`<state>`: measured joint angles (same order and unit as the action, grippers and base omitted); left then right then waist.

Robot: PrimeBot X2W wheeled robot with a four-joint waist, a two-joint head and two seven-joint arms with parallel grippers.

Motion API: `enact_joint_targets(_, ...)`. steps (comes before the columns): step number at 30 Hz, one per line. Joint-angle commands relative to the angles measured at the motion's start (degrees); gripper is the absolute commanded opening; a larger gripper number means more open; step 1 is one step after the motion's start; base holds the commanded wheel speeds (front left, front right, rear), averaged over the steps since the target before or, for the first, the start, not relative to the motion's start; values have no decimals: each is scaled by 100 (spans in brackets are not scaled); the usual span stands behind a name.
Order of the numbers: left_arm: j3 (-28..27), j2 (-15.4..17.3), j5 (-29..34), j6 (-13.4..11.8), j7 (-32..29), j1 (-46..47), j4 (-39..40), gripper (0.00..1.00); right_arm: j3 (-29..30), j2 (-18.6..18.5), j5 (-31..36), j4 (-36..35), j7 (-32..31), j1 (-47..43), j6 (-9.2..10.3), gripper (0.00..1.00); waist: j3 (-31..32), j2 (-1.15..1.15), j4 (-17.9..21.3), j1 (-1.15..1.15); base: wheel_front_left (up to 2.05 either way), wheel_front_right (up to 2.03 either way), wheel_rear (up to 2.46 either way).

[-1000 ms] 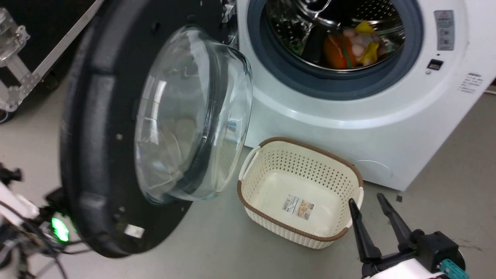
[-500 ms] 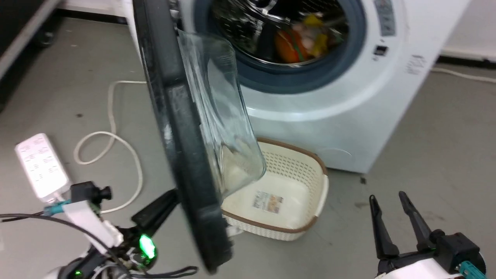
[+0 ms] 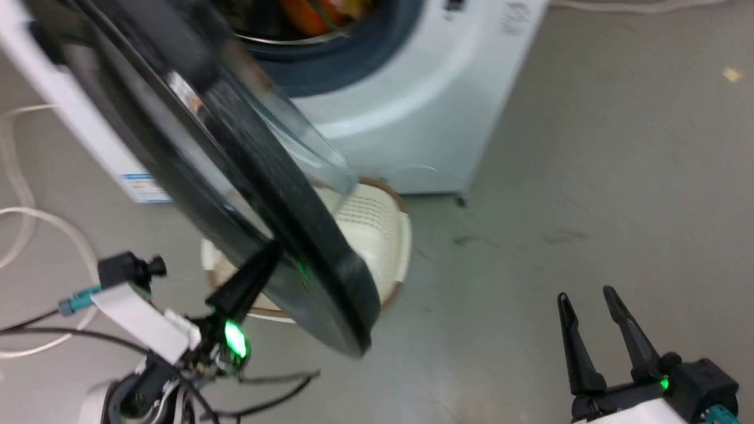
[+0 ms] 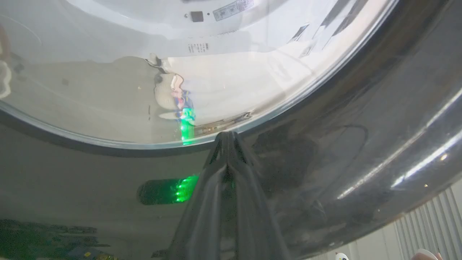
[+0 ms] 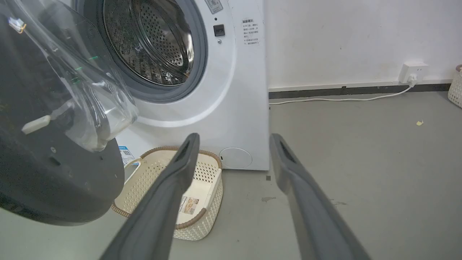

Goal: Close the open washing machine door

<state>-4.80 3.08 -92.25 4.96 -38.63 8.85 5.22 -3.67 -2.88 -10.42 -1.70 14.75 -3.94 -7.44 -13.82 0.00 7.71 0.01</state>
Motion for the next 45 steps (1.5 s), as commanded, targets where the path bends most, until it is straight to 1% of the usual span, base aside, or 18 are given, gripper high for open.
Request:
enact_joint_targets(1, 42, -17, 34, -17, 77, 147, 41, 0, -14, 1, -47, -65, 25, -95, -5, 100, -387, 0, 488, -1, 0, 0, 0)
enact_joint_targets(5, 142, -19, 116, -147, 497, 494, 5, 0, -139, 1, -166, -212, 25, -185, -5, 100, -584, 0, 903, -1, 0, 0, 0)
enact_joint_targets(10, 352, -19, 254, -319, 1047, 1000, -121, 0, -308, 1, -304, -340, 25, -298, -5, 100, -722, 0, 1309, -1, 0, 0, 0)
enact_joint_targets(15, 541, -20, 428, -477, 1792, 1608, -474, 0, -448, 1, -371, -409, 25, -380, -5, 100, -778, 0, 1527, -1, 0, 0, 0)
enact_joint_targets(19, 627, -20, 535, -480, 2217, 1975, -856, 0, -501, 1, -384, -414, 25, -404, -5, 100, -756, 0, 1565, -1, 0, 0, 0)
enact_joint_targets(23, 625, -13, 569, -299, 2310, 2060, -1168, 0, -434, 1, -375, -395, 25, -405, -5, 100, -638, 0, 1407, -1, 0, 0, 0)
enact_joint_targets(29, 506, 95, 559, 73, 2362, 1852, -1401, 0, -259, 1, -235, -256, 25, -317, -5, 100, -266, 0, 914, -1, 0, 0, 0)
enact_joint_targets(33, 488, 255, 776, 223, 2513, 1569, -1271, 0, -162, 1, -108, -165, 25, -236, -5, 100, 42, 0, 487, -1, 0, 0, 0)
enact_joint_targets(35, 527, 389, 1038, 245, 2702, 1380, -1066, 0, -146, 1, -46, -119, 25, -192, -5, 100, 199, 0, 280, -1, 0, 0, 0)
enact_joint_targets(36, 530, 471, 1216, 247, 2896, 1265, -902, 0, -147, 1, -19, -100, 25, -168, -5, 100, 278, 0, 183, -1, 0, 0, 0)
enact_joint_targets(37, 531, 571, 1436, 249, 3142, 1115, -749, 100, -161, 1, 8, -86, 25, -142, -5, 100, 339, 0, 110, -1, 0, 0, 0)
enact_joint_targets(38, 594, 702, 1684, 249, 3372, 958, -597, 100, -164, 1, 24, -81, 25, -118, -5, 100, 398, 0, 29, -1, 0, 0, 0)
enact_joint_targets(41, 1134, 1361, 2723, 251, 4240, 456, -188, 100, -189, 1, 74, -76, 25, -62, -5, 100, 551, 0, -195, -1, 0, 0, 0)
enact_joint_targets(43, 1430, 1717, 3272, 251, 4978, 147, -205, 100, -203, 1, 107, -74, 25, -53, -5, 100, 660, 0, -334, -1, 0, 0, 0)
enact_joint_targets(45, 1555, 2034, 4004, 251, 5298, -83, -411, 100, -208, 1, 123, -85, 25, -60, -5, 100, 751, 0, -456, -1, 0, 0, 0)
